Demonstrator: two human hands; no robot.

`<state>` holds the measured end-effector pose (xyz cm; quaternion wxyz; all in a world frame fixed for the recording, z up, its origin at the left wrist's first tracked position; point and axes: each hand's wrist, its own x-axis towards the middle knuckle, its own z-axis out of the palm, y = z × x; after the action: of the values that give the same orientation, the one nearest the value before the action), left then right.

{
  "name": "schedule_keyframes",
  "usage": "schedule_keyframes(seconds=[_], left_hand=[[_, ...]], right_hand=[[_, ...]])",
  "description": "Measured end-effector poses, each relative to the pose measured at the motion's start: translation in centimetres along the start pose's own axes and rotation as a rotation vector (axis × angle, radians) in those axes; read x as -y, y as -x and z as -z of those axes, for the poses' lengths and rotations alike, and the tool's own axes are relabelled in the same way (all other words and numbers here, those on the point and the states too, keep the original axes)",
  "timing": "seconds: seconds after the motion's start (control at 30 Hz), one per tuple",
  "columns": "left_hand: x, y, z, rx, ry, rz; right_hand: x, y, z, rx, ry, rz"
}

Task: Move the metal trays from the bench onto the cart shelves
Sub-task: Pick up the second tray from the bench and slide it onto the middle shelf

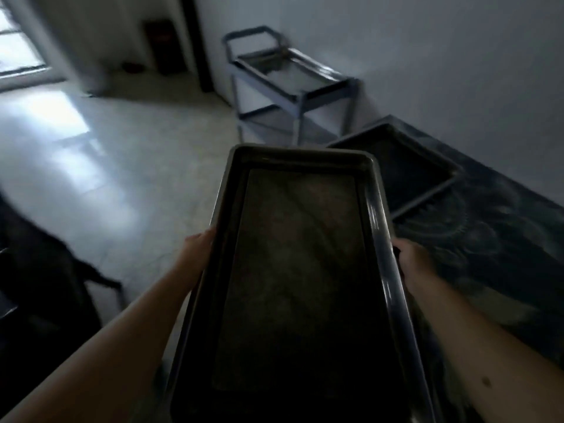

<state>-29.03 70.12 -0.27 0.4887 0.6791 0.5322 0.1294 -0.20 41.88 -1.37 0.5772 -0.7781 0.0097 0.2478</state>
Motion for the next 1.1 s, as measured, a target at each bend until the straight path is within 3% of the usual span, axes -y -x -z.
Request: schedule_keyframes(seconds=[0.2,0.3,0.43,0.8,1.1], left_hand=[[11.1,6.0,9.5,-0.325,0.193,0.252],[15.1,8.1,12.2,-0.445,0.289,0.369],[17.3,7.5,15.3,-0.492,0.342,0.408],[16.9,-1.5,23.8,-0.514,0.147,0.298],[16.5,-11.9,26.7,-0.499,0.294,0.336]], right_hand=[[0.8,0.0,-15.4,0.407,0.172,0.048],[0.9,1.2,-21.4,0.509,0.281,0.144],[1.7,1.8,-27.0,0.588,0.359,0.162],[4.7,0.4,-36.6,0.522,0.298,0.119],[7.7,-4.9,-45.9,0.509,0.301,0.097]])
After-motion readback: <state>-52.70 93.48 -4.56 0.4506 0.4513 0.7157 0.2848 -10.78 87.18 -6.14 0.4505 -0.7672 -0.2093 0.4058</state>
